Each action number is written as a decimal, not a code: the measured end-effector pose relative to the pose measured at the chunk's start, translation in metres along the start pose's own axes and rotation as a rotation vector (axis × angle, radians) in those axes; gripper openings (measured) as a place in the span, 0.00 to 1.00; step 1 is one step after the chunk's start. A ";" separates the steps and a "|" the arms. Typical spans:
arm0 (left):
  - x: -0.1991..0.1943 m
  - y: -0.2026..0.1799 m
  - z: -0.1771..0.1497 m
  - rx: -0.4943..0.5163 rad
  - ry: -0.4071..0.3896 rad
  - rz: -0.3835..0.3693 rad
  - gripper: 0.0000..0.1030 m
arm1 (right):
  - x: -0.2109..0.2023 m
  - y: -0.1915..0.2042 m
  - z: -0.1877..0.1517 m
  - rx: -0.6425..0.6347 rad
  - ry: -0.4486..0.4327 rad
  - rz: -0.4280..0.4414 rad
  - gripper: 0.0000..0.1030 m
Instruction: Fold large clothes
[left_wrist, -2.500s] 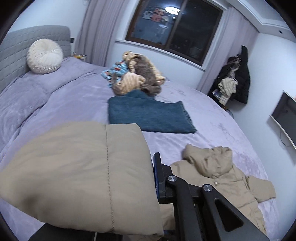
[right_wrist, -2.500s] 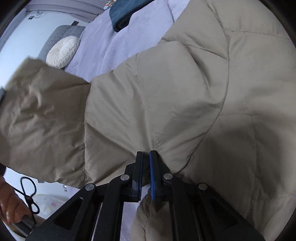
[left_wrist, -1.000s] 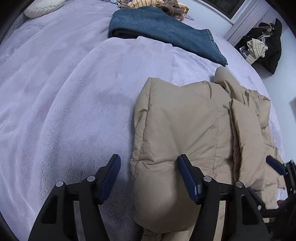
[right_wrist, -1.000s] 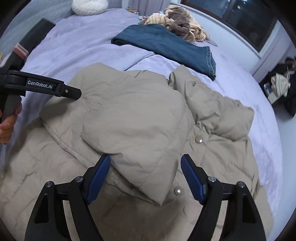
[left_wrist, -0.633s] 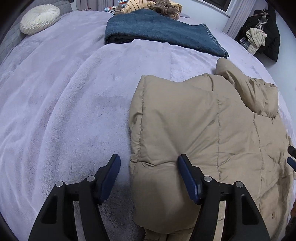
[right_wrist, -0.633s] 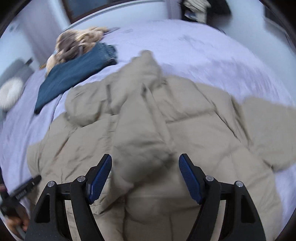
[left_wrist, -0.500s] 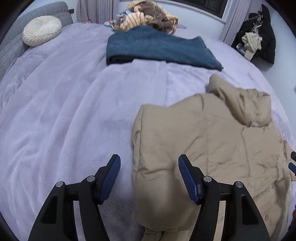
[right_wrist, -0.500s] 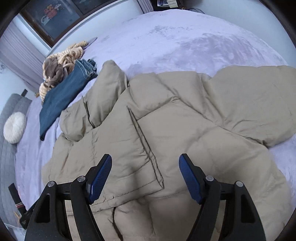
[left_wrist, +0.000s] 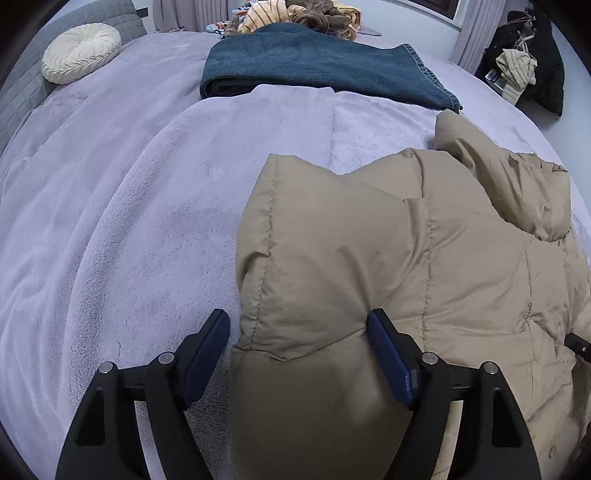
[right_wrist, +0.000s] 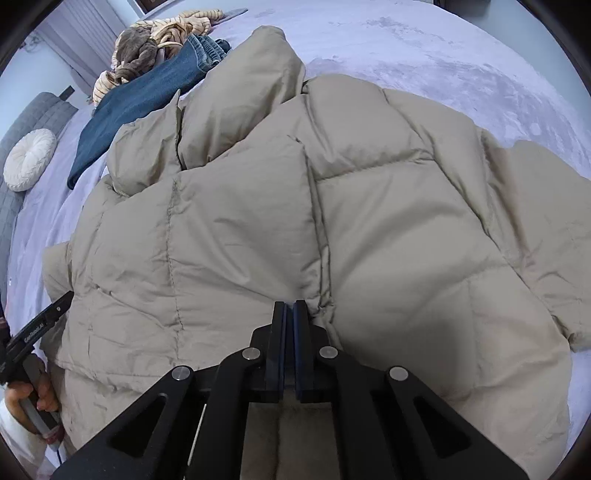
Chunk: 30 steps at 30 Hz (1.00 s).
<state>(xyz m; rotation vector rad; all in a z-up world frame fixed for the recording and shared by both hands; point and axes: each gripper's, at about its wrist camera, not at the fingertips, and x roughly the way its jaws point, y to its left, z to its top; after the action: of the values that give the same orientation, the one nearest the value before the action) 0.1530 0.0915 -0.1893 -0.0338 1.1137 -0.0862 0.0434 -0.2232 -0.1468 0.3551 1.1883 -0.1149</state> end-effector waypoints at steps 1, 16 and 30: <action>-0.004 -0.002 0.002 0.010 0.000 0.021 0.76 | -0.005 -0.004 -0.002 0.013 0.004 0.018 0.01; -0.107 -0.112 -0.020 0.151 -0.119 -0.114 1.00 | -0.096 -0.113 -0.062 0.388 -0.069 0.172 0.30; -0.090 -0.257 -0.069 0.260 0.075 -0.100 1.00 | -0.141 -0.311 -0.099 0.802 -0.224 0.159 0.85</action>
<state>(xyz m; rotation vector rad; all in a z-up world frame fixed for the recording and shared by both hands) 0.0383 -0.1559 -0.1214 0.1475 1.1684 -0.3234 -0.1817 -0.4963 -0.1139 1.1065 0.8452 -0.4847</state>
